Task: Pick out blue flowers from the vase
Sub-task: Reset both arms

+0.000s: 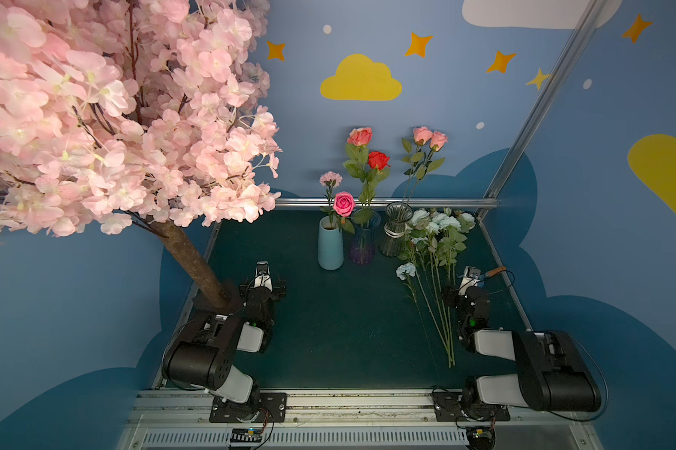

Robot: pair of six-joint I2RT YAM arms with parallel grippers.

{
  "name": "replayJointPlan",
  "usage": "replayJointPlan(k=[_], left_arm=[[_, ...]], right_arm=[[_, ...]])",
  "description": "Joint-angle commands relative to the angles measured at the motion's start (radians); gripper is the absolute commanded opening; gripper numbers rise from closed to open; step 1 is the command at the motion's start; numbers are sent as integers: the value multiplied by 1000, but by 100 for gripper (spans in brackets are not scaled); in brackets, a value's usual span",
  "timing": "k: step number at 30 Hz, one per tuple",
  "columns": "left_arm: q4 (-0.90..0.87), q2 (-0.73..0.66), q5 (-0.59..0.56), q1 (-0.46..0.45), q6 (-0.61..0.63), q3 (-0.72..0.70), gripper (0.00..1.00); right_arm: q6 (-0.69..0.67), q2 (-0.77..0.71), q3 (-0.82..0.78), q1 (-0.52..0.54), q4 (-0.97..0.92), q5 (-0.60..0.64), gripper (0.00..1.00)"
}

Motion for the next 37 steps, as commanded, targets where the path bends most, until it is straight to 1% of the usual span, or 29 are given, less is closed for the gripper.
replayJointPlan(k=[1,2,3,4,6,7,8,9,11,12,13,15,17,25,28,31,37], left_arm=[[99,32,43,4,5,-14,99],[80,27,45,5,1,-8,99],[36,14,56,13,-14,2,100],[-27,0,76,28,-30,22,99],[-153,3,115,61,-68,68,99],[-187,28,120,63,-57,110,99],[-170,38,135,68,-61,111,99],[-144,42,139,71,-62,99,99],[-127,47,135,70,-56,94,99],[-134,45,135,70,-58,93,99],[-135,45,135,70,-58,95,99],[-137,44,136,70,-59,96,99],[-139,44,137,71,-59,98,99],[-143,44,139,70,-59,100,99],[-162,43,150,75,-61,109,100],[-187,40,173,85,-66,118,100],[-173,40,169,86,-66,112,99]], right_arm=[[-61,127,40,2,222,-119,90],[-57,79,57,10,105,-118,90],[-53,29,95,10,-46,-128,90],[-50,6,133,10,-152,-139,90],[-67,1,190,12,-260,-159,90],[-68,14,205,11,-289,-156,90],[-74,25,204,11,-277,-156,90],[-91,30,185,11,-206,-161,90],[-72,68,131,12,-48,-154,90],[-82,101,102,13,69,-151,90],[-87,95,89,23,72,-139,90],[-97,73,100,26,16,-166,90],[-90,93,115,21,25,-168,90],[-85,92,118,19,15,-176,90],[-74,92,128,-2,-6,-216,90],[-50,92,134,-42,-17,-288,90],[-57,90,128,-36,-8,-286,90]])
